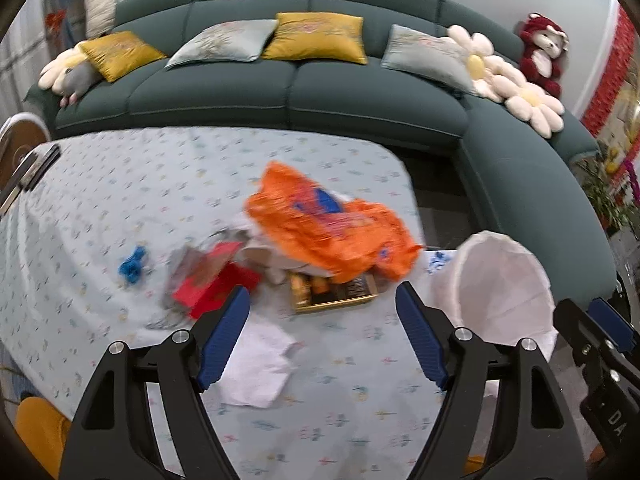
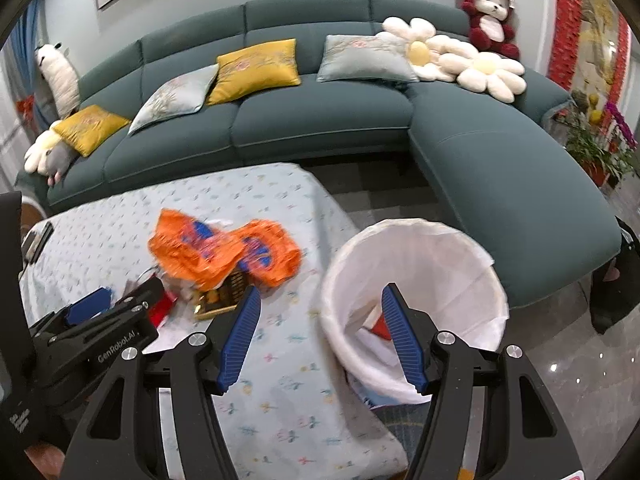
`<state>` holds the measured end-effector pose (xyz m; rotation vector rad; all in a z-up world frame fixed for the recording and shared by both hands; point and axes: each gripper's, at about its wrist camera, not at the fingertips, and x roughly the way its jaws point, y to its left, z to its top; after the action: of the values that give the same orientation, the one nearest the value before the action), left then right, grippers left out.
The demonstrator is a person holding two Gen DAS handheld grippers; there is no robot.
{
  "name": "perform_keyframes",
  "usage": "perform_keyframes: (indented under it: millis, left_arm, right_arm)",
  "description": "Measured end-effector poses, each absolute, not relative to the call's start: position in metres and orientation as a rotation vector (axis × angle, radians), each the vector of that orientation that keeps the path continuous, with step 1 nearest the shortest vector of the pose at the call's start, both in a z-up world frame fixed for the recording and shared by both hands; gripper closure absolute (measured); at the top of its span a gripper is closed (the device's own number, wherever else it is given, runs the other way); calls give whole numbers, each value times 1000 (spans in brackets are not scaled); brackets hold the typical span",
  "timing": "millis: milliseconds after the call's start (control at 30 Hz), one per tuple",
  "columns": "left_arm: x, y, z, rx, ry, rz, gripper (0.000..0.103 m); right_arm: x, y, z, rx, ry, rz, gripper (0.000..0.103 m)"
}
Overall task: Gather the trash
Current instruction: 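Move both open tools back over the table trash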
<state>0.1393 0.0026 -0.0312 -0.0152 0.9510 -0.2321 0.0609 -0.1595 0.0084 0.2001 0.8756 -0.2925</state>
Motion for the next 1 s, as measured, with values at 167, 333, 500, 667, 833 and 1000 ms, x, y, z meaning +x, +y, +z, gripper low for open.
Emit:
perform_keyframes:
  millis: [167,333,500,667,833,1000]
  left_arm:
    - [141,43,-46,-45,977,-168,31]
    - [141,86,-62,-43,997,-104,31]
    - [138,122,-81,-57,1036,-47,31]
    - [140,150,-97,-76,1083,-15,24]
    - [148,167,-103,-95,1089,11,23]
    - [157,175,-107,-98,1089,19,23]
  right_arm:
    - [66,-133,0,190,902,-257,40]
    - [74,-104,-18,166,949,-207,40]
    - [81,-74,-42,145,1007,-150,40]
    - [93,-37,-70,140,1068,-83,40]
    - [109,-9,-91,148,1116,-31,40]
    - [127,11,-111,148,1160,-8,40]
